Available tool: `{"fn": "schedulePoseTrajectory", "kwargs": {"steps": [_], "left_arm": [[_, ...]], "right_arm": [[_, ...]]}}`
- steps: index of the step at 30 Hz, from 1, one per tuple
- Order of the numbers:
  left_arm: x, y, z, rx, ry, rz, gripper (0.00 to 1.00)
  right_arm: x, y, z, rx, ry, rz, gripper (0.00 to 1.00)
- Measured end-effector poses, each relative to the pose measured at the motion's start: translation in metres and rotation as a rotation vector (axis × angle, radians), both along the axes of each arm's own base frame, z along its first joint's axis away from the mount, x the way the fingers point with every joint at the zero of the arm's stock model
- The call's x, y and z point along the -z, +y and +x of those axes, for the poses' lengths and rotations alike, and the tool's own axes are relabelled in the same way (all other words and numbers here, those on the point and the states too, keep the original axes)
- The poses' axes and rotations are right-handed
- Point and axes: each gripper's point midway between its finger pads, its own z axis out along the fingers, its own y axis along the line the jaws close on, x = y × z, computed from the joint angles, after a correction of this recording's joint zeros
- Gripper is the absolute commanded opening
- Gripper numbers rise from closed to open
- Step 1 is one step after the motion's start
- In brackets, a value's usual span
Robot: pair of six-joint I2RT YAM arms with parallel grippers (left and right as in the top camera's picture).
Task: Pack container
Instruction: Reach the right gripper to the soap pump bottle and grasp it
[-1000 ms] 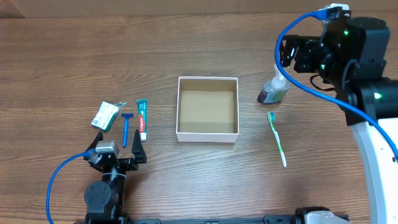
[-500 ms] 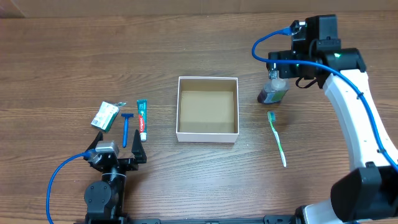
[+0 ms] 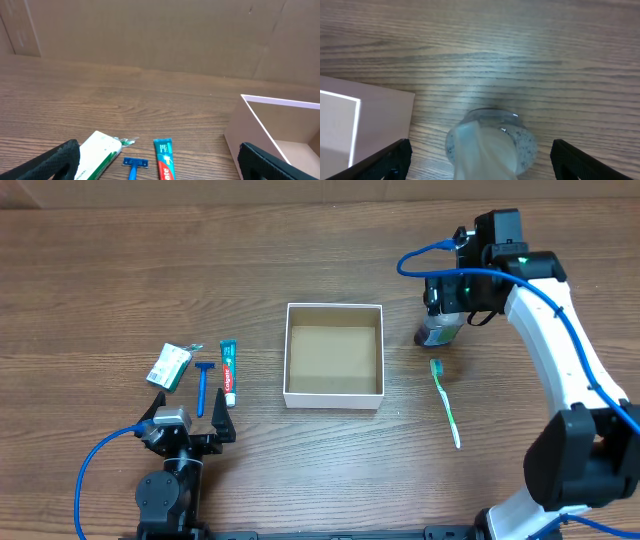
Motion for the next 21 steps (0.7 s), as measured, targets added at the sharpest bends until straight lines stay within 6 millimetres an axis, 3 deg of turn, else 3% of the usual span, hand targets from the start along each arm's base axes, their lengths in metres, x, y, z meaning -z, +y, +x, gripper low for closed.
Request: {"fn": "schedulePoseTrajectory", "kwargs": {"steps": [12, 16, 21], "left_arm": [[0.000, 0.000, 0.000, 0.000, 0.000, 0.000, 1.00], [0.000, 0.000, 0.000, 0.000, 0.000, 0.000, 1.00], [0.000, 0.000, 0.000, 0.000, 0.000, 0.000, 1.00]], "right_arm": [[0.005, -0.001, 0.006, 0.000, -0.007, -0.008, 0.86], [0.017, -0.002, 0.009, 0.002, 0.013, -0.013, 0.77], [0.022, -0.001, 0.012, 0.002, 0.014, -0.012, 0.51]]}}
